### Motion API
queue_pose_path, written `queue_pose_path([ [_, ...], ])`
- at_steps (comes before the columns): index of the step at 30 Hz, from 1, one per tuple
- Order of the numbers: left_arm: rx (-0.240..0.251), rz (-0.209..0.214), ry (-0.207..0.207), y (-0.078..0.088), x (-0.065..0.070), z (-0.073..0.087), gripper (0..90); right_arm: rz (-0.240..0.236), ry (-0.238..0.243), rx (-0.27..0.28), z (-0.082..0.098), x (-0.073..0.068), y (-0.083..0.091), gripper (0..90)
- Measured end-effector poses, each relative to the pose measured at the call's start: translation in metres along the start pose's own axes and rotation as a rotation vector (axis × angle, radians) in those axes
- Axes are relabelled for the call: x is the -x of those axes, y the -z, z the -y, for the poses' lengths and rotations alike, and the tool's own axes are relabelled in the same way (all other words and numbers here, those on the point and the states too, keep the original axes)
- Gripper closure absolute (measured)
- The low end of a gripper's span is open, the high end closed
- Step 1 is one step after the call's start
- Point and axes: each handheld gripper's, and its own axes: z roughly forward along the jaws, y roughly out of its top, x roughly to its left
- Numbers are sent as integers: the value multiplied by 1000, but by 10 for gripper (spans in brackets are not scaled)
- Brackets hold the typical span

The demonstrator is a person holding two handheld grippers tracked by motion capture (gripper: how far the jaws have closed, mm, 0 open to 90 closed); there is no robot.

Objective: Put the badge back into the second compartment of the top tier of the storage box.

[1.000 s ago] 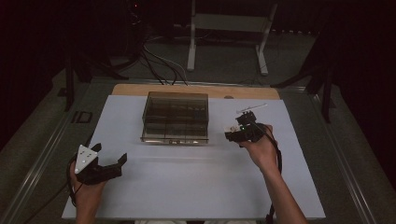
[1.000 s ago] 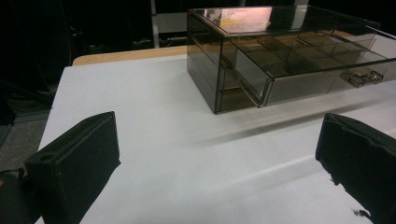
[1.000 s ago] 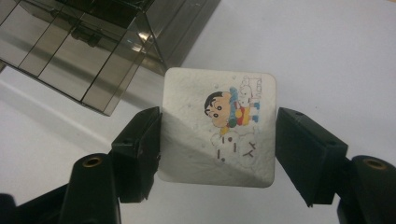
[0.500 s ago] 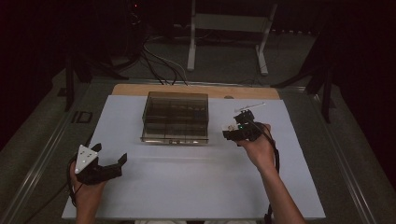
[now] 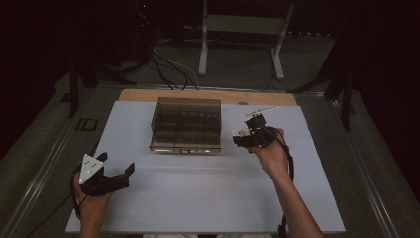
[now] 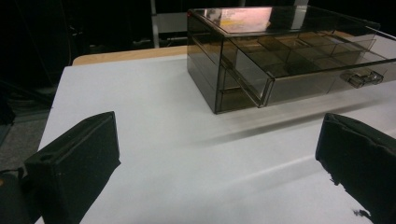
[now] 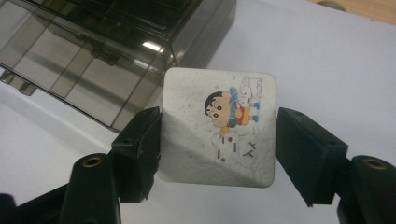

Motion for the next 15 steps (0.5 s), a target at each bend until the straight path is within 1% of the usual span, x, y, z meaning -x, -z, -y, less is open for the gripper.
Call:
queue_pose_path([
  [3, -1, 2, -1, 0, 0, 0, 12, -14, 14, 8, -1, -2, -1, 333],
  [6, -2, 2, -1, 0, 0, 0, 12, -18, 19, 10, -2, -3, -2, 333],
  [15, -2, 3, -1, 0, 0, 0, 12, -16, 36, 21, -9, -7, 1, 333],
])
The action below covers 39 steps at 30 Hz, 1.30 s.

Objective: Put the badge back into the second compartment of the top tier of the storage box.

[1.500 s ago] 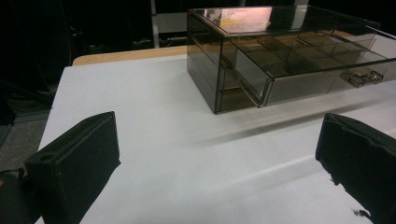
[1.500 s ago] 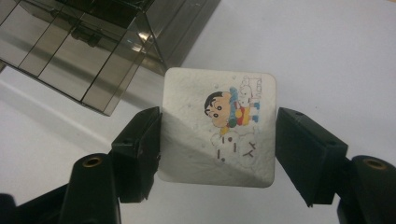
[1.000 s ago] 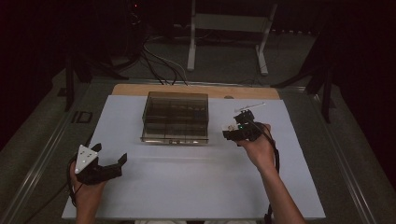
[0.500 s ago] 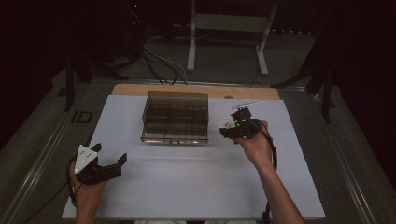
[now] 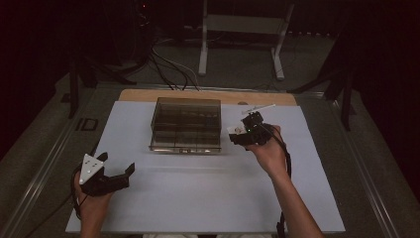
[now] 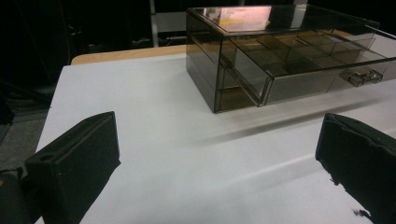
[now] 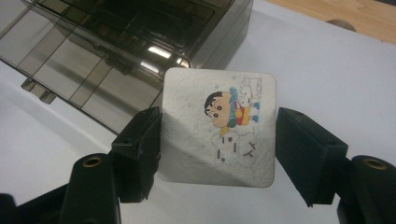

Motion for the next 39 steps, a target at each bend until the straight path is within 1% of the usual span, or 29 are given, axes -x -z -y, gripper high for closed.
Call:
queue_pose_path([
  [7, 0, -1, 0, 0, 0, 0, 12, -12, 24, 16, -5, -4, 0, 333],
  [12, 0, -1, 0, 1, -1, 0, 12, -19, 26, 19, -8, -7, -1, 333],
  [23, 2, -2, 2, 1, -1, 0, 12, -29, 52, 24, -15, -14, -4, 333],
  [39, -1, -1, 0, 1, -1, 0, 12, -53, 75, 28, -20, -22, -9, 333],
])
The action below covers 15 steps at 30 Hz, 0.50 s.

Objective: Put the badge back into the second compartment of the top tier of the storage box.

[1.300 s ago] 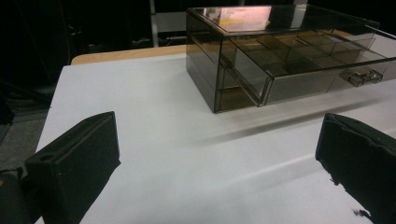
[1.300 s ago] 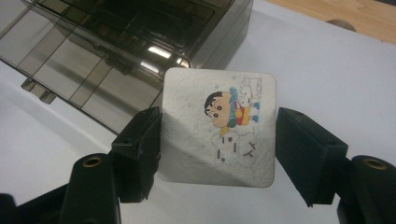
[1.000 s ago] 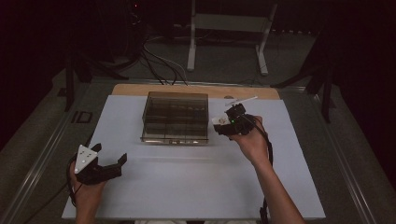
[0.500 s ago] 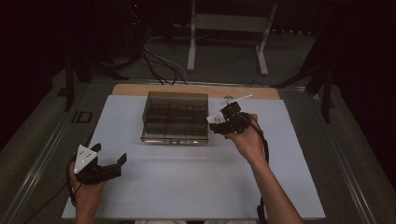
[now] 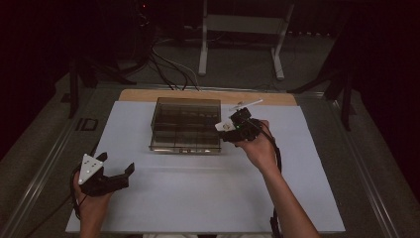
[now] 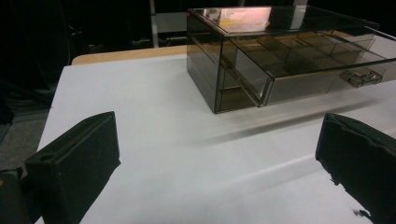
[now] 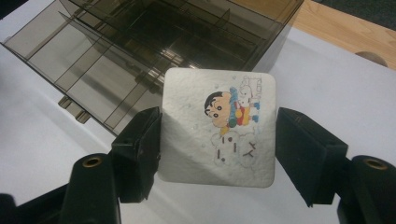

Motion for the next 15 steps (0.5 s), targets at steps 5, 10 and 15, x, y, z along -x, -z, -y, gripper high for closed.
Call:
queue_pose_path([
  [5, 0, 1, 1, 0, 0, 0, 12, -3, 7, 1, -2, -2, -1, 333],
  [10, -2, 2, -1, 0, 0, 0, 12, -13, 17, 2, -5, -6, -2, 333],
  [15, -2, 3, 2, 0, 0, 0, 12, -22, 23, 4, -8, -9, -4, 333],
])
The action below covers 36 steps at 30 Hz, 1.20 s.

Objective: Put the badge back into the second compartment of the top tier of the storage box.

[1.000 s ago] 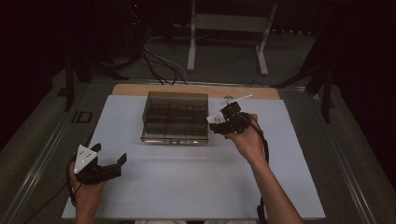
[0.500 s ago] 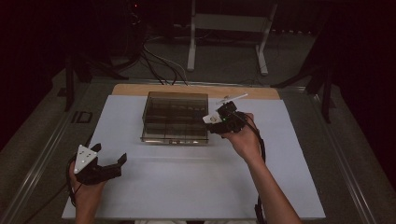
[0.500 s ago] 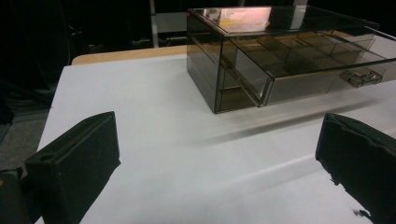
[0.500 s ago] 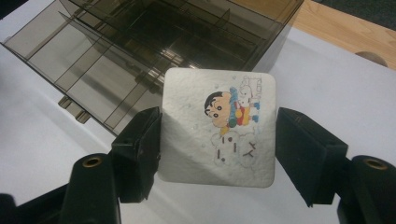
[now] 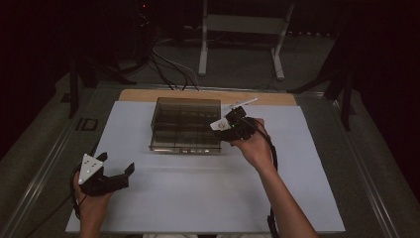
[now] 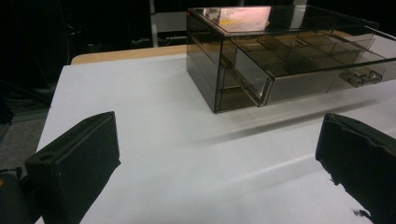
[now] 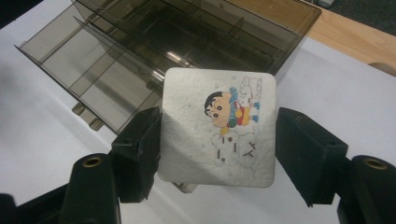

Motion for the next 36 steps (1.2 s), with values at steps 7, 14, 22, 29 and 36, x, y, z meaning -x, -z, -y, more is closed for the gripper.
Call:
queue_pose_path([
  [7, -1, 1, -2, 0, 0, 0, 12, -10, 8, -1, -2, -3, -3, 333],
  [14, -4, 3, -3, -1, 0, 0, 12, -20, 17, 2, -4, -6, -7, 333],
  [22, -2, 0, 0, 0, 0, 0, 12, -26, 33, 4, -7, -10, -10, 333],
  [29, -1, 1, 1, 0, 0, 0, 12, -32, 45, 6, -10, -14, -12, 333],
  [36, -4, -1, -1, 0, 0, 0, 12, -36, 65, 9, -12, -18, -14, 333],
])
